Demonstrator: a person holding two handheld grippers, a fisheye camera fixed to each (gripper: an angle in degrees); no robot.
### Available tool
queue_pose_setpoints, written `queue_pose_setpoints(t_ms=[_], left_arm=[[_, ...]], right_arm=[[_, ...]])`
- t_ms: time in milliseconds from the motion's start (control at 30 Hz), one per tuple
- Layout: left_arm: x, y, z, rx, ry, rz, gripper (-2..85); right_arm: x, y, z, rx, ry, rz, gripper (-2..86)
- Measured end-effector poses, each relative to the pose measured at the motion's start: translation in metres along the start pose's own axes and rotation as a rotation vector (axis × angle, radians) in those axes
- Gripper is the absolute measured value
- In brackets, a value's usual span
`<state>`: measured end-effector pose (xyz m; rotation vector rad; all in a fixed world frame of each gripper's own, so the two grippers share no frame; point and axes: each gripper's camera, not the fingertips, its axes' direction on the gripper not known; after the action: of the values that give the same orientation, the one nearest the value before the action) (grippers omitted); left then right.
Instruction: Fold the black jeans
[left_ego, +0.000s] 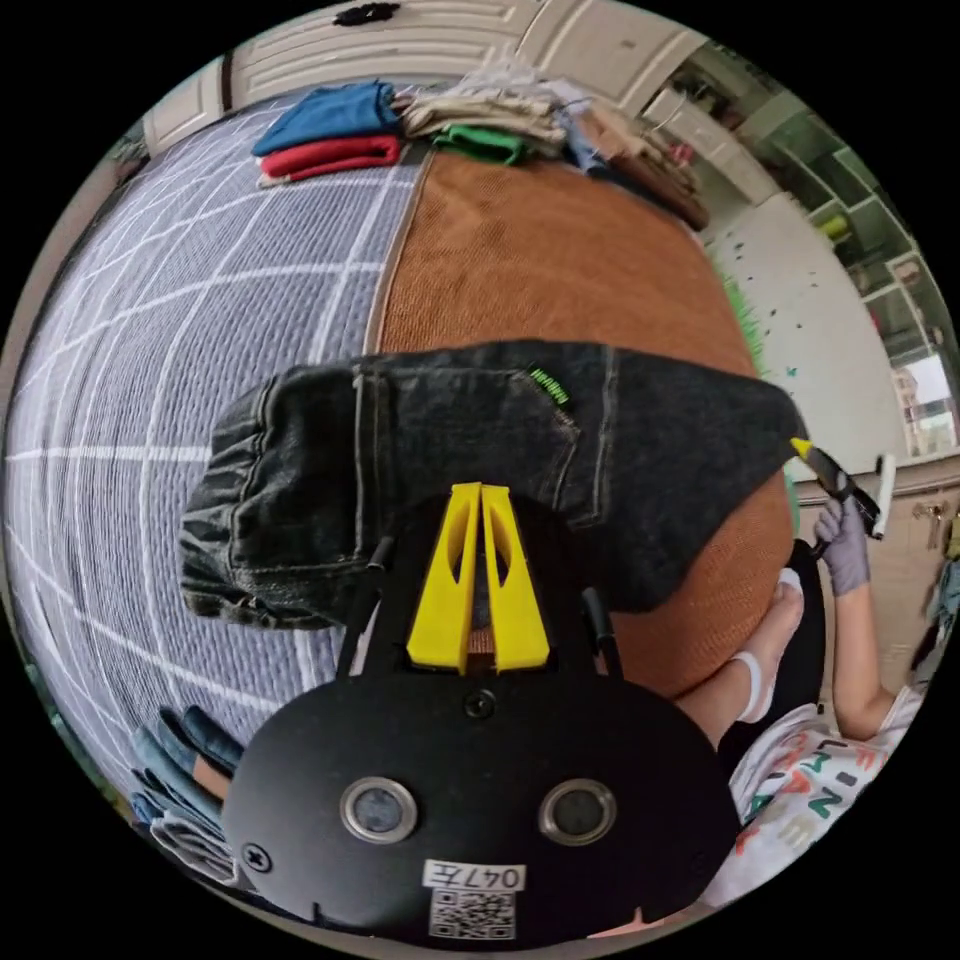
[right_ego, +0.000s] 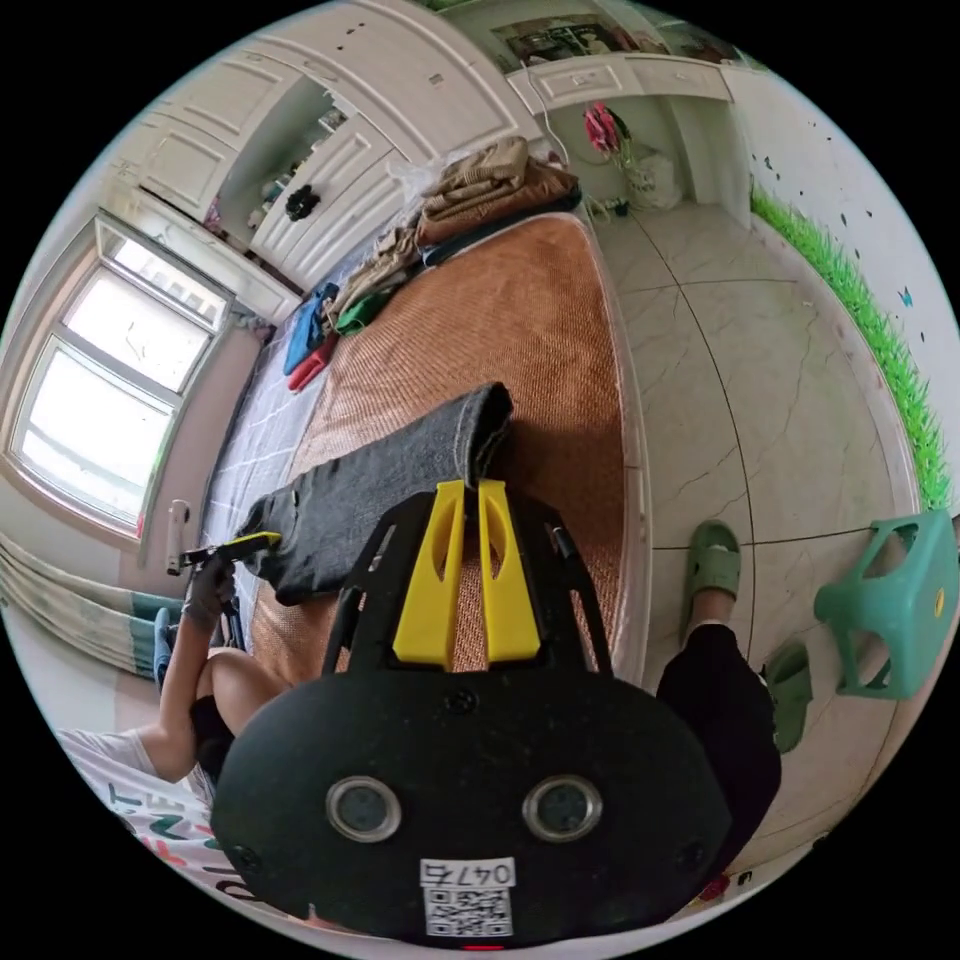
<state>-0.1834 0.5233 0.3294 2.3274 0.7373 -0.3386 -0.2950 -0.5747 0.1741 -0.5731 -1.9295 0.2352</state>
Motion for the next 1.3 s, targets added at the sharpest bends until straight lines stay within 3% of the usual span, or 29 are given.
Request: queue_pose_setpoints(t_ms=[167,233,333,467,600,667,833,1000,1100,1167,1300], left_arm=[[-0.006,0.000,0.012,0.010,0.267,-0.030,-1.0],[-0.004,0.002,0.004,0.024,0.285,-0.013,-1.0],[-0.022,0.023,-0.054,0.205,0.250,-0.056,-0.9],[-0.100,0.099,-0.136,0.524,0.184,-0.409,-0.7],[-0.164,0.169,-0.137,0.615,0.170,-0.739,0.5],[-0.191,0.197,-0.118,0.607,0.249,-0.861,12.7],[-0.214,0.194,-0.070,0.445,0.419,-0.901,20.0],[-0.210,0.180,-0.078,0.436,0.433,-0.833,19.3],[-0.205,0.169,-0.074,0.393,0.437,-0.804,17.7],[-0.204,0.166,-0.077,0.384,0.427,-0.802,16.1],[-0.178,0.165,-0.120,0.525,0.349,-0.690,15.0]], right_arm=[[0.011,0.013,-0.020,-0.002,0.117,0.082,-0.6],[0.003,0.014,-0.026,0.008,0.134,0.096,-0.6],[-0.072,0.008,-0.047,0.084,0.223,-0.096,-0.5],[-0.231,0.006,-0.031,0.115,0.273,-0.543,-0.4],[-0.329,0.016,0.035,0.035,0.195,-0.763,-0.2],[-0.359,0.021,0.098,-0.094,0.167,-0.783,0.4],[-0.363,0.036,0.163,-0.309,0.067,-0.740,4.5],[-0.329,0.044,0.105,-0.153,0.061,-0.712,4.8],[-0.266,0.041,0.058,-0.001,0.264,-0.529,3.6],[-0.194,0.042,0.032,0.052,0.366,-0.286,4.3],[-0.144,0.053,0.022,0.004,0.238,-0.122,5.4]])
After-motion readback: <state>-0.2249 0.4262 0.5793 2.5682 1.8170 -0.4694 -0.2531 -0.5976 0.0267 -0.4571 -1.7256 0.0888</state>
